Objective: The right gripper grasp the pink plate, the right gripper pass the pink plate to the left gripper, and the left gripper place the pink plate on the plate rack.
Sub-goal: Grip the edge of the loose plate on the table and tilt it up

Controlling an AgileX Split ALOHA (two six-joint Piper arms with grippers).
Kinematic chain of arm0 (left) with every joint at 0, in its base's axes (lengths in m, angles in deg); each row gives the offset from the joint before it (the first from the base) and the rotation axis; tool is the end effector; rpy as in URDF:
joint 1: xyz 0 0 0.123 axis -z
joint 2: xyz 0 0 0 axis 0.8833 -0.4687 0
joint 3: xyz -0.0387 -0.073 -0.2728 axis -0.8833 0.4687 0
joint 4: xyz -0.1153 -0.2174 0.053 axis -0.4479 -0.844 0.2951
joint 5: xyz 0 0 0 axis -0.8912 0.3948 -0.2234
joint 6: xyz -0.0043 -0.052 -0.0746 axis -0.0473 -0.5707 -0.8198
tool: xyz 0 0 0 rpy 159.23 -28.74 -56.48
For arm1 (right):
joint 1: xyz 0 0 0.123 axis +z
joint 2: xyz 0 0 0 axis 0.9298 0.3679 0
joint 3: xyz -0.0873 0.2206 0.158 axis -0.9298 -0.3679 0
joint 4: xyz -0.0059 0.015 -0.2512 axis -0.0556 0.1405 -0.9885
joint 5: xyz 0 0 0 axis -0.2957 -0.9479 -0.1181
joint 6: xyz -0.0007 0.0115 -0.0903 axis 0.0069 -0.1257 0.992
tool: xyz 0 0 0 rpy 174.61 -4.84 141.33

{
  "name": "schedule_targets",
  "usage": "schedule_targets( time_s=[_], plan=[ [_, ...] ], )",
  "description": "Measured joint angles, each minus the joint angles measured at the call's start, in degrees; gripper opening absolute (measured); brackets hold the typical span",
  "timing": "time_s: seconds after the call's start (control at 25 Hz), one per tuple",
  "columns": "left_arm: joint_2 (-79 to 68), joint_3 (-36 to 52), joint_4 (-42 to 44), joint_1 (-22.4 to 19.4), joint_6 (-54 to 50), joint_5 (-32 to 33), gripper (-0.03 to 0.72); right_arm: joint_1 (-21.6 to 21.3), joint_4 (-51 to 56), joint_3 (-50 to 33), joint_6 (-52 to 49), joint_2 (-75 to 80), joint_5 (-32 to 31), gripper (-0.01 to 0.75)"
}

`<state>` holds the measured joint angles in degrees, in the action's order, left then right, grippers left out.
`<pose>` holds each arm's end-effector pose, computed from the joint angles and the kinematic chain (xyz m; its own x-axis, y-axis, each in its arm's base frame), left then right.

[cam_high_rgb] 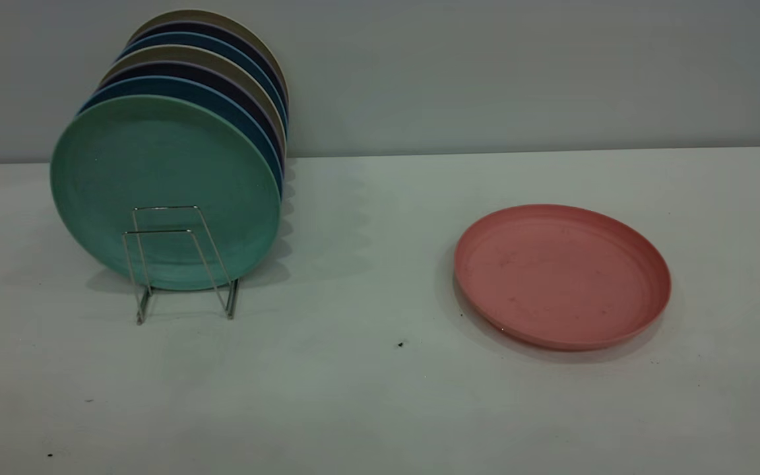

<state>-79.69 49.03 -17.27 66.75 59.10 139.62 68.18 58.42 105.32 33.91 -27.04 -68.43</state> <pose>-0.0101 -0.0047 0.2680 -0.5029 0.0702 -0.8615 0.1471 0.9891 -0.0052 -0.0097 0.0102 0.2656 -0.5037 -0.1580 -0.8493 -0.1739 0.9815 -0.0795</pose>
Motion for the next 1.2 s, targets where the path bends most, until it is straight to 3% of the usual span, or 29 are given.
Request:
schedule_targets(
  time_s=[0.16, 0.28, 0.6, 0.88, 1.0, 1.2],
  plan=[
    [0.00, -0.14, -0.06, 0.00, 0.00, -0.38, 0.519, 0.00, 0.05, 0.00, 0.00, 0.00, 0.00, 0.403],
    [0.00, -0.87, -0.91, 0.00, 0.00, -6.09, 0.519, 0.00, 0.05, 0.27, 0.00, 0.95, 1.02, 0.391],
    [-17.04, -1.11, -5.49, 0.00, -0.84, -17.34, 0.519, 0.00, 7.63, 1.06, 5.98, 19.86, 15.49, 0.366],
    [-37.56, -1.11, -19.73, 0.00, 10.26, -29.52, 0.519, 0.00, 29.11, 1.61, 25.07, 44.12, 19.54, 0.365],
    [-44.14, -1.45, -26.08, 0.00, 15.48, -30.95, 0.519, 0.00, 39.07, 3.57, 33.13, 54.04, 20.48, 0.365],
    [-51.85, -5.31, -33.54, 0.00, 22.26, -31.92, 0.519, 0.00, 46.61, 9.07, 39.12, 69.42, 25.27, 0.365]
  ],
)
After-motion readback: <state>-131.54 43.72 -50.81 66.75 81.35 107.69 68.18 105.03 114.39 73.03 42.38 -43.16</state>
